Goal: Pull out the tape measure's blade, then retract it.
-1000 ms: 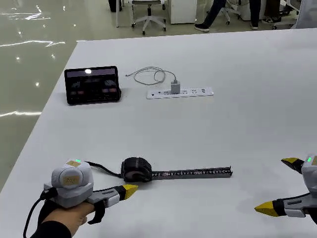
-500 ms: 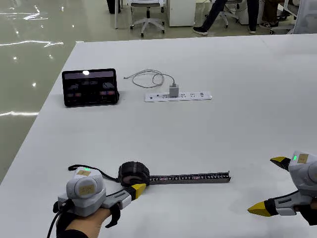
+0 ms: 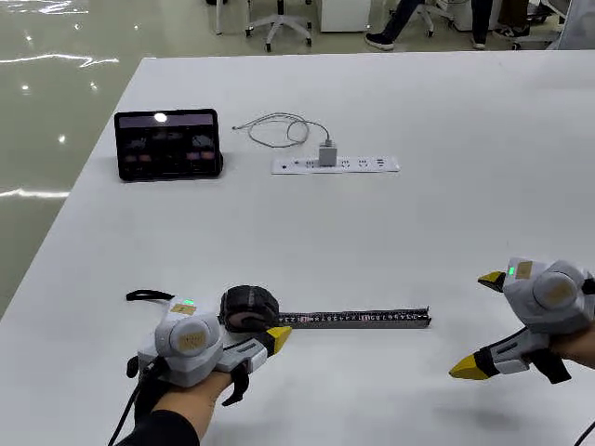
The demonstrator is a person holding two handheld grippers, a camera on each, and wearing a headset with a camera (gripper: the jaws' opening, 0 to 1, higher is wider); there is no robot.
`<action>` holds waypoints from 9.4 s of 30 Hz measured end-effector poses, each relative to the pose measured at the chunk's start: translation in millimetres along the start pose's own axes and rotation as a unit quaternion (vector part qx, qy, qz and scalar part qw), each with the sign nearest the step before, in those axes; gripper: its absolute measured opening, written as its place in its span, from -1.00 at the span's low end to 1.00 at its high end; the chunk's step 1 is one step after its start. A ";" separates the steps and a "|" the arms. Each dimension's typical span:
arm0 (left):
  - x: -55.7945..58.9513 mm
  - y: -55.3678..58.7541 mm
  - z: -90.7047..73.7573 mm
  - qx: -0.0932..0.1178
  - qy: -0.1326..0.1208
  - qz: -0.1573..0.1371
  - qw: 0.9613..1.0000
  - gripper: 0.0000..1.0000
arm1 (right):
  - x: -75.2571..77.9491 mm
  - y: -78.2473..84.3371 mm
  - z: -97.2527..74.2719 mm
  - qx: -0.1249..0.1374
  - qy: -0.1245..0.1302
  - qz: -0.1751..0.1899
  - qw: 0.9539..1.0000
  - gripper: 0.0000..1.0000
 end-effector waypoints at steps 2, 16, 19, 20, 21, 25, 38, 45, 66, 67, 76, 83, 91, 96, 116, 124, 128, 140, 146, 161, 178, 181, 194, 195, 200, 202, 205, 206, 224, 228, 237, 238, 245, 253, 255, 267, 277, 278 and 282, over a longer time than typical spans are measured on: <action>4.1 -0.1 1.8 0.008 0.004 0.015 1.000 1.00 | 2.8 -2.9 3.4 -0.009 -0.005 -0.018 1.000 0.82; 9.6 -3.1 4.7 0.035 -0.007 -0.021 0.999 1.00 | 17.8 -10.7 37.4 -0.073 -0.078 -0.093 0.990 0.50; 7.0 -2.9 4.7 0.035 -0.008 -0.022 0.999 1.00 | 17.1 -9.0 42.3 -0.081 -0.089 -0.095 0.988 0.37; 6.7 -2.8 4.2 0.036 -0.008 -0.025 0.999 1.00 | 17.6 -6.9 44.1 -0.085 -0.092 -0.100 0.987 0.34; 6.4 -2.5 4.2 0.035 -0.009 -0.022 0.999 1.00 | 17.9 -5.3 45.7 -0.088 -0.097 -0.103 0.986 0.25; 2.5 0.8 6.1 0.031 -0.010 -0.024 0.999 1.00 | 15.1 -4.7 49.2 -0.093 -0.109 -0.105 0.984 -0.04; -2.0 5.5 6.7 0.022 -0.018 -0.030 0.999 1.00 | 18.7 -3.1 58.4 -0.104 -0.125 -0.137 0.977 -0.51; -3.9 4.6 6.4 0.024 -0.021 -0.034 0.999 1.00 | 13.2 -1.7 60.2 -0.109 -0.134 -0.141 0.975 -0.56; -10.3 -1.5 20.1 0.030 -0.039 -0.058 0.997 0.97 | 13.0 4.3 68.8 -0.148 -0.122 -0.158 0.969 -0.78; -8.7 -0.9 21.2 0.027 -0.038 -0.058 0.997 0.94 | 13.2 4.4 69.0 -0.150 -0.120 -0.157 0.969 -0.78; 7.7 7.8 36.9 0.005 -0.015 -0.040 0.999 0.48 | 15.9 3.8 69.3 -0.166 -0.115 -0.128 0.971 -0.79; 3.1 2.8 43.2 -0.005 -0.028 -0.060 0.998 0.39 | 16.6 3.0 70.0 -0.174 -0.112 -0.115 0.972 -0.79; 1.1 3.8 44.5 -0.024 -0.049 -0.069 0.996 0.31 | 16.1 2.1 68.7 -0.179 -0.111 -0.115 0.971 -0.80; -0.4 4.8 44.2 -0.030 -0.049 -0.060 0.997 0.24 | 16.1 2.1 68.7 -0.179 -0.110 -0.111 0.971 -0.79; -1.2 6.2 45.3 -0.049 -0.050 -0.052 0.996 0.21 | 15.6 1.4 72.1 -0.178 -0.097 -0.080 0.976 -0.79; -1.7 6.3 46.1 -0.055 -0.048 -0.054 0.996 0.22 | 14.1 -1.2 72.7 -0.179 -0.097 -0.089 0.975 -0.78; -2.1 6.2 46.2 -0.056 -0.049 -0.054 0.996 0.21 | 13.3 -2.6 74.5 -0.175 -0.097 -0.097 0.975 -0.78; -2.2 6.5 46.1 -0.056 -0.049 -0.056 0.996 0.22 | 10.8 -8.8 78.1 -0.169 -0.096 -0.094 0.976 -0.78; -1.6 6.8 45.7 -0.057 -0.049 -0.056 0.996 0.22 | 10.3 -11.5 79.8 -0.162 -0.097 -0.096 0.977 -0.78; -0.9 6.8 45.5 -0.058 -0.051 -0.059 0.995 0.22 | 6.4 -17.6 83.4 -0.159 -0.098 -0.100 0.977 -0.78; -0.9 7.0 45.3 -0.063 -0.049 -0.061 0.995 0.21 | 2.2 -24.9 88.6 -0.157 -0.097 -0.096 0.978 -0.78; -1.0 7.0 45.4 -0.063 -0.049 -0.061 0.995 0.21 | 1.4 -26.2 90.3 -0.153 -0.097 -0.099 0.979 -0.79; -0.8 6.9 45.3 -0.063 -0.050 -0.061 0.995 0.21 | -4.1 -33.5 94.9 -0.112 -0.110 -0.121 0.980 -0.80; -0.9 6.9 45.5 -0.063 -0.049 -0.061 0.995 0.21 | -5.2 -34.6 95.8 -0.112 -0.111 -0.122 0.980 -0.80; -1.0 7.1 45.5 -0.064 -0.050 -0.062 0.995 0.21 | -6.7 -39.9 100.9 -0.110 -0.114 -0.127 0.979 -0.80; -0.9 7.1 45.4 -0.064 -0.049 -0.062 0.995 0.21 | -7.8 -40.8 101.6 -0.108 -0.115 -0.128 0.979 -0.80; -1.0 7.2 45.5 -0.064 -0.049 -0.062 0.995 0.21 | -9.1 -42.6 103.0 -0.108 -0.115 -0.127 0.979 -0.80; -1.0 7.1 45.6 -0.064 -0.049 -0.062 0.995 0.21 | -9.3 -42.9 103.3 -0.108 -0.115 -0.127 0.979 -0.80; -1.4 7.0 45.9 -0.066 -0.049 -0.063 0.995 0.21 | -16.2 -57.3 112.7 -0.103 -0.116 -0.127 0.980 -0.80; -1.4 7.1 45.9 -0.066 -0.049 -0.063 0.995 0.21 | -17.3 -59.4 113.6 -0.102 -0.116 -0.126 0.980 -0.80; -1.1 7.0 45.6 -0.067 -0.050 -0.064 0.994 0.21 | -19.3 -62.9 115.5 -0.100 -0.110 -0.116 0.982 -0.79; -1.1 7.0 45.7 -0.067 -0.050 -0.064 0.994 0.21 | -20.0 -63.3 115.5 -0.101 -0.110 -0.119 0.982 -0.79; -1.1 7.1 45.5 -0.068 -0.049 -0.065 0.994 0.21 | -21.0 -65.4 116.4 -0.093 -0.114 -0.121 0.982 -0.80; -0.9 7.1 45.3 -0.067 -0.050 -0.066 0.994 0.21 | -22.4 -67.2 117.7 -0.089 -0.114 -0.120 0.982 -0.80; -1.1 7.0 45.5 -0.067 -0.051 -0.067 0.994 0.21 | -22.9 -68.2 118.4 -0.085 -0.113 -0.121 0.983 -0.80; -1.1 7.3 45.4 -0.069 -0.049 -0.068 0.994 0.21 | -24.8 -72.6 122.2 -0.080 -0.113 -0.114 0.984 -0.79; -1.4 7.5 45.9 -0.071 -0.049 -0.069 0.994 0.21 | -27.2 -78.1 126.0 -0.074 -0.115 -0.111 0.984 -0.79; -1.4 7.5 45.8 -0.071 -0.049 -0.069 0.994 0.21 | -27.6 -78.9 126.5 -0.073 -0.115 -0.111 0.984 -0.79; -1.4 7.6 45.8 -0.070 -0.050 -0.069 0.994 0.21 | -29.1 -81.0 127.8 -0.072 -0.115 -0.111 0.985 -0.79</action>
Point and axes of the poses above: the centre of the closed fingertips' face, and the gripper's own axes: z roughly forward along the fingers, x roughly to its right, y roughly out of its underside, the point moved 3 cm from there along -z, roughly backward along the fingers, and after that the axes turned 1 degree about -y, right-handed, at the moved point
